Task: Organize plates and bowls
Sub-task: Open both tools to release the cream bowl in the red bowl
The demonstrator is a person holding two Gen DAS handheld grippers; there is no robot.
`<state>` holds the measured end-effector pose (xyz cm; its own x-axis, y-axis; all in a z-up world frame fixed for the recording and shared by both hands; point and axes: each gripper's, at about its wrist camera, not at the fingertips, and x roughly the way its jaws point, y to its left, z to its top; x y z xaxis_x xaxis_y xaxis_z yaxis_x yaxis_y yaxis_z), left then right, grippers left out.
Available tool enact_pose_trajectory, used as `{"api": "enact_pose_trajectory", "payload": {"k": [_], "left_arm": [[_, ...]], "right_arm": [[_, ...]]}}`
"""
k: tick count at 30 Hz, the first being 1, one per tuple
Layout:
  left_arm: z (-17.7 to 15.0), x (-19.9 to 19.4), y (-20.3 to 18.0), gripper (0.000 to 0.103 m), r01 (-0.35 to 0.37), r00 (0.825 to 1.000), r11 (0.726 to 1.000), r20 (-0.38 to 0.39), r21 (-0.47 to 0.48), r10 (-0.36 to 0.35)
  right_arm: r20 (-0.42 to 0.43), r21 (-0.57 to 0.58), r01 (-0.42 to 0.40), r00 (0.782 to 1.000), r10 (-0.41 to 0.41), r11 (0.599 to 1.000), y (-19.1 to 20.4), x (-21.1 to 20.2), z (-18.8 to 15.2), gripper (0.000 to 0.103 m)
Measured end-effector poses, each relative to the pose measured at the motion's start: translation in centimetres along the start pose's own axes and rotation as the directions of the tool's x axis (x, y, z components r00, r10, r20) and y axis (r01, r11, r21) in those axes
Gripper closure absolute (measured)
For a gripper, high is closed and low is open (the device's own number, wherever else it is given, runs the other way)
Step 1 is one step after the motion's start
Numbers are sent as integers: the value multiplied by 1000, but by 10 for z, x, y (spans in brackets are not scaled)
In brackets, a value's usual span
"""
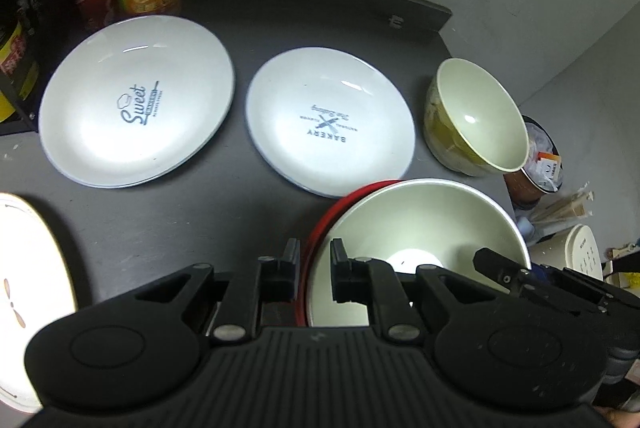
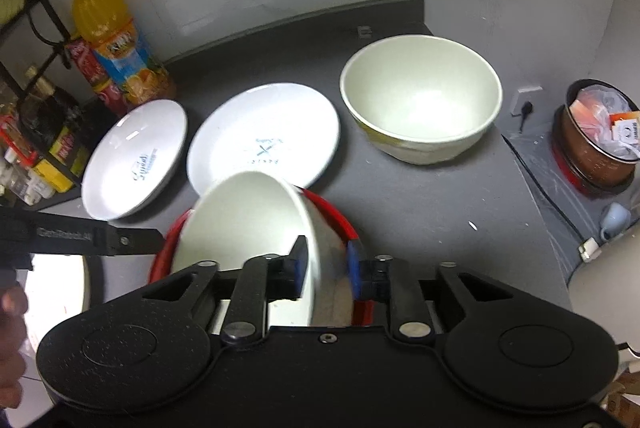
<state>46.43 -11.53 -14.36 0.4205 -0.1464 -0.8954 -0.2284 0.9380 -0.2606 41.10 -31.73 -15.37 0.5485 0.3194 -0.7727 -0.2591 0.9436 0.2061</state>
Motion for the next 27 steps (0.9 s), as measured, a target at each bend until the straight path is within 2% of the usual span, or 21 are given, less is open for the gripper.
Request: {"api": "enact_pose_trajectory", "payload": {"k": [2,4,17,19,21,27], "left_arm": [[1,0,1,90,-6,1000,1000,1,-6,6],[1,-1,2,90,-5,1000,1000,0,-12,5],[10,0,-11,67,-38,999,999,14,21,38],[12,0,-17,64,-41,999,999,20,30,40],[14,1,-23,60,-44,999,998,28,38,43],[24,5,-46,47,-58,997,995,51,85,54]], "right_arm": [[10,-14,-5,1000,5,1000,2,-3,1,62],[15,-24,-11,1000,12,1000,4,-5,2,60],[68,40,-27,997,24,999,-17,-15,11,59],[76,59,-25,997,21,998,-24,-17,12,55],[92,77,-20,996,12,997,-32,-18,14,43],[117,146,6,993,-23,989,-54,-19,21,32]]}}
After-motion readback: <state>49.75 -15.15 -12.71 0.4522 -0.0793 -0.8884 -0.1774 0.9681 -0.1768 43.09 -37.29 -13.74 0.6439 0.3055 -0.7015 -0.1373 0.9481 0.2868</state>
